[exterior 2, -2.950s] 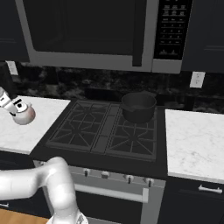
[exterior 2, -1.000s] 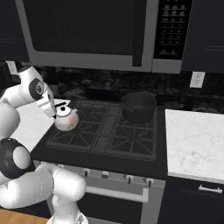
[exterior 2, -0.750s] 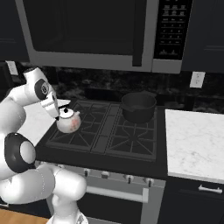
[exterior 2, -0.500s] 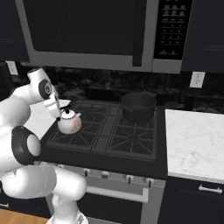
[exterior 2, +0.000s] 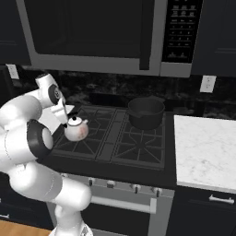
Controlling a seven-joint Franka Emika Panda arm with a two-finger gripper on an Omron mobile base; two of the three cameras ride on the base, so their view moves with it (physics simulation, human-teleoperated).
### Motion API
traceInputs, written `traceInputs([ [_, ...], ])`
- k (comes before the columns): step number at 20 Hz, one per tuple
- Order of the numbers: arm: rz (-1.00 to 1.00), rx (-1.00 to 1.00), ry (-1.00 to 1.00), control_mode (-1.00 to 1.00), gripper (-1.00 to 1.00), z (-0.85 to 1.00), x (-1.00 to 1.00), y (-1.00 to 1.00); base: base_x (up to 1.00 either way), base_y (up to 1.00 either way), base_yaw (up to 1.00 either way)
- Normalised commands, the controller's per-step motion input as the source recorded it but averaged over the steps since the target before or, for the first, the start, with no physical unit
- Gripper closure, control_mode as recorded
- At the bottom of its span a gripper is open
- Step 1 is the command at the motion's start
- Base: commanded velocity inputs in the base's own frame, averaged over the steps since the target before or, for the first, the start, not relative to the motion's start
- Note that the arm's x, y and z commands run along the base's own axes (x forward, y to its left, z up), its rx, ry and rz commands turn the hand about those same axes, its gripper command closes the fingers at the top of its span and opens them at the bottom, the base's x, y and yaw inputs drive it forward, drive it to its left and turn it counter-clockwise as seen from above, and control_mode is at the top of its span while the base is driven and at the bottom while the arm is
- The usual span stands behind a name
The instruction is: Pick the kettle from the counter and place it on a stove burner. Then turn the burner on.
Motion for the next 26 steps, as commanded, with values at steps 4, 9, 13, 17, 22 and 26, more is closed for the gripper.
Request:
traceInputs([
  [4, 0.0, 0.0, 0.02, -1.0, 1.0, -0.25, 0.24, 0.0, 0.0, 0.0, 0.0],
  [9, 0.0, 0.0, 0.01, -1.0, 1.0, -0.19, 0.18, 0.0, 0.0, 0.0, 0.0],
  [13, 0.0, 0.0, 0.01, -1.0, 1.0, -0.17, 0.11, 0.0, 0.0, 0.0, 0.0],
  [17, 0.0, 0.0, 0.01, -1.0, 1.0, -0.14, 0.12, 0.0, 0.0, 0.0, 0.0],
  [22, 0.0, 0.0, 0.01, -1.0, -1.0, -0.1, 0.13, 0.0, 0.0, 0.0, 0.0],
  [26, 0.0, 0.0, 0.01, -1.0, -1.0, -0.05, 0.11, 0.0, 0.0, 0.0, 0.0],
])
